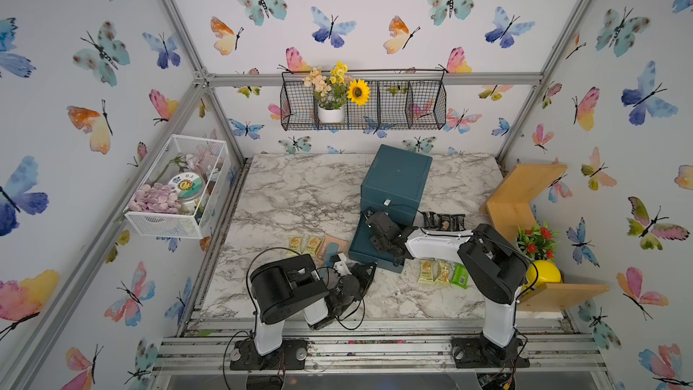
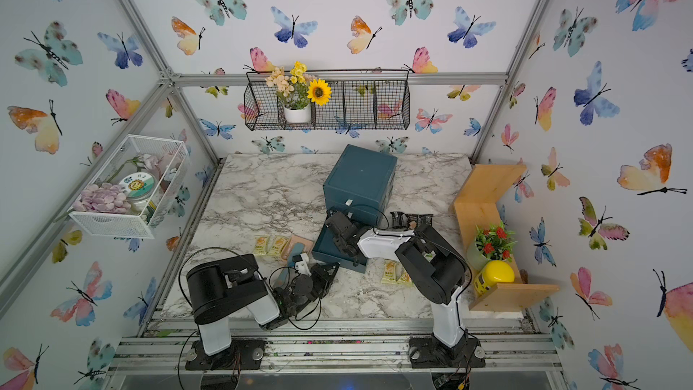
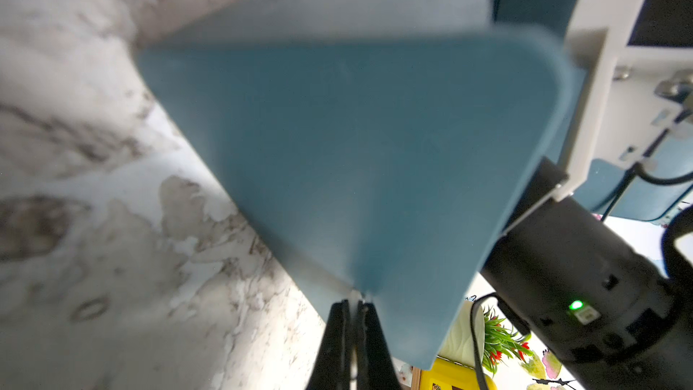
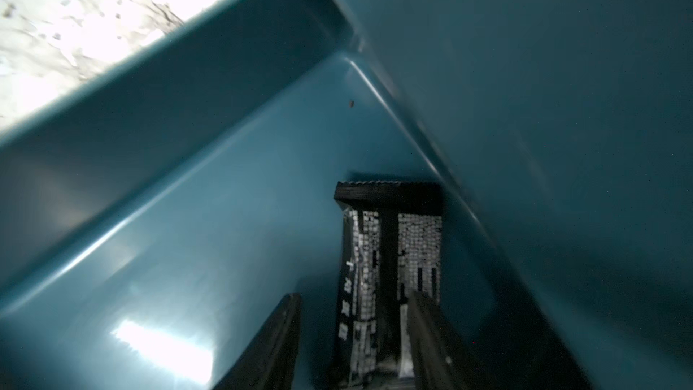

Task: Take the cookies out of the drawer
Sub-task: Pick up the cookie from the drawer.

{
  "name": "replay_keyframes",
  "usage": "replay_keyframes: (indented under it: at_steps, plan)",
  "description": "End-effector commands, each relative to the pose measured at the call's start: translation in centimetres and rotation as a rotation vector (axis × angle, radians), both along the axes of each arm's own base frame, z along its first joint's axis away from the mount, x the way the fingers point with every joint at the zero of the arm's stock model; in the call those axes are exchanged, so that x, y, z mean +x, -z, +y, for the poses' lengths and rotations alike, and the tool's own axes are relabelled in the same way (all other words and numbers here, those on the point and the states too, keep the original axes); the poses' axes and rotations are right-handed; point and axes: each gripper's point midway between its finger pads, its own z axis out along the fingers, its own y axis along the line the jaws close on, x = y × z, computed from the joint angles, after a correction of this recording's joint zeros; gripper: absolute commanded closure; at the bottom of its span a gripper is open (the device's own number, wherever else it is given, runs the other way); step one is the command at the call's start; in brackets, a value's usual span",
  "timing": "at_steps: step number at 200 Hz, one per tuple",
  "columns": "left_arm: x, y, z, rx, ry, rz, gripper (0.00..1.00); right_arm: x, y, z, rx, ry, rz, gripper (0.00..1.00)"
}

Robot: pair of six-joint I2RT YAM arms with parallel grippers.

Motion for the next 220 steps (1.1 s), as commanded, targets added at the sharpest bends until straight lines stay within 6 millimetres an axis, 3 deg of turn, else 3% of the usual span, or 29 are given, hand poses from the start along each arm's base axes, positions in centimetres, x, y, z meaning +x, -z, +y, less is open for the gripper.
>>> replay_keyframes:
  at_steps: [1, 34, 59, 91, 130, 172, 220]
  plan:
    - [0.4, -0.2, 0.4, 0.016, -0.023, -0.015, 1.00, 0.4, 0.3, 0.3, -0.008, 0.013, -0.014, 0.50]
    - [0.4, -0.2, 0.4, 0.014, -0.022, -0.017, 1.00, -0.8, 1.5, 0.7, 0.006, -0.018, 0.060, 0.55]
    - [0.5, -0.2, 0.5, 0.013, -0.027, -0.018, 1.00, -2.9, 1.4, 1.8, 0.064, -0.094, 0.166, 0.57]
    - [0.5, -0.2, 0.4, 0.013, -0.025, -0.018, 1.00, -5.1, -0.8, 2.7, 0.141, -0.174, 0.243, 0.57]
    - [0.5, -0.3, 0.4, 0.009, -0.028, -0.019, 1.00, -3.2, -4.4, 2.0, 0.149, -0.098, 0.124, 0.50]
    - [0.5, -0.3, 0.4, 0.009, -0.027, -0.019, 1.00, -2.3, -3.2, 1.6, 0.181, 0.031, 0.126, 0.32]
    - [0.5, -0.2, 0.3, 0.012, -0.023, -0.018, 1.00, -1.8, -2.0, 1.6, 0.229, 0.116, 0.126, 0.30]
